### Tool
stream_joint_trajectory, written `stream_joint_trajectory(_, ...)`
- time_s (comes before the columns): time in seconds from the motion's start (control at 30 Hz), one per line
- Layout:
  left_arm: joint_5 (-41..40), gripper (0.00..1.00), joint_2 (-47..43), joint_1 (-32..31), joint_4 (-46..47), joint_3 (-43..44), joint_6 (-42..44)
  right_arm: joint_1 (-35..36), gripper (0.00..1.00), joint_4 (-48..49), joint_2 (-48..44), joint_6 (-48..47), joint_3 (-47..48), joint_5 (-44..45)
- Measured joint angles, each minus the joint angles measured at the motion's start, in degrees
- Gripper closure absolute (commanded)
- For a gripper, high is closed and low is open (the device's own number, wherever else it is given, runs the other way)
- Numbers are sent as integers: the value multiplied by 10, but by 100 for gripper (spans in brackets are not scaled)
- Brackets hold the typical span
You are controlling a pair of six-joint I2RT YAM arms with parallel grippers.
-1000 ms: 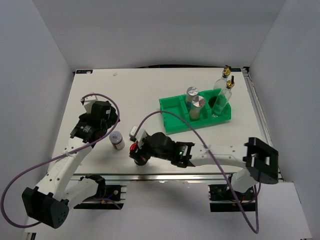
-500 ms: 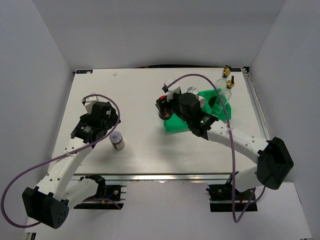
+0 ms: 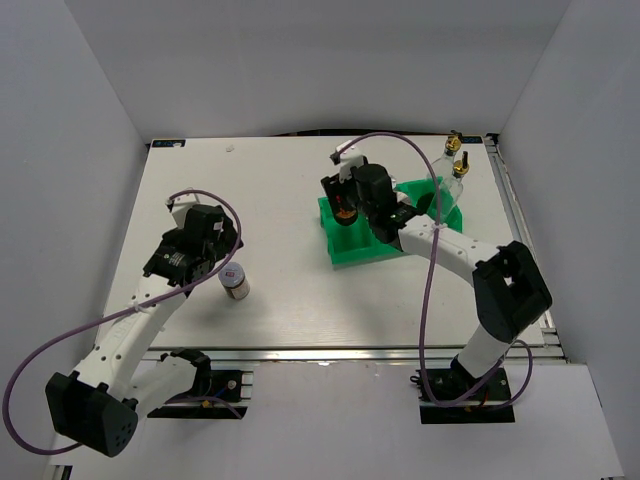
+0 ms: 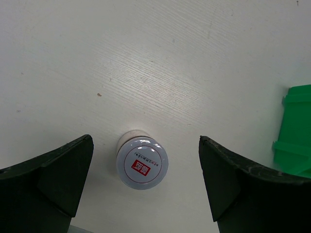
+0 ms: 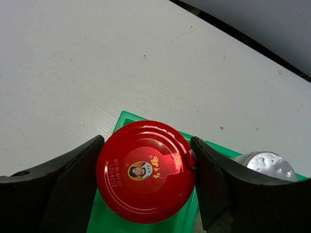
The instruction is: Organize the condiment bottles
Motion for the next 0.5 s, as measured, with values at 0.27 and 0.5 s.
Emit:
stream_joint_trajectory(0.27,5,2,7,0,2,-5,1,-12,100,16,40,2,14,-8)
stream_joint_trajectory(0.5,3,2,17,0,-5,-11,-2,-12,74,35,79,7,14,5)
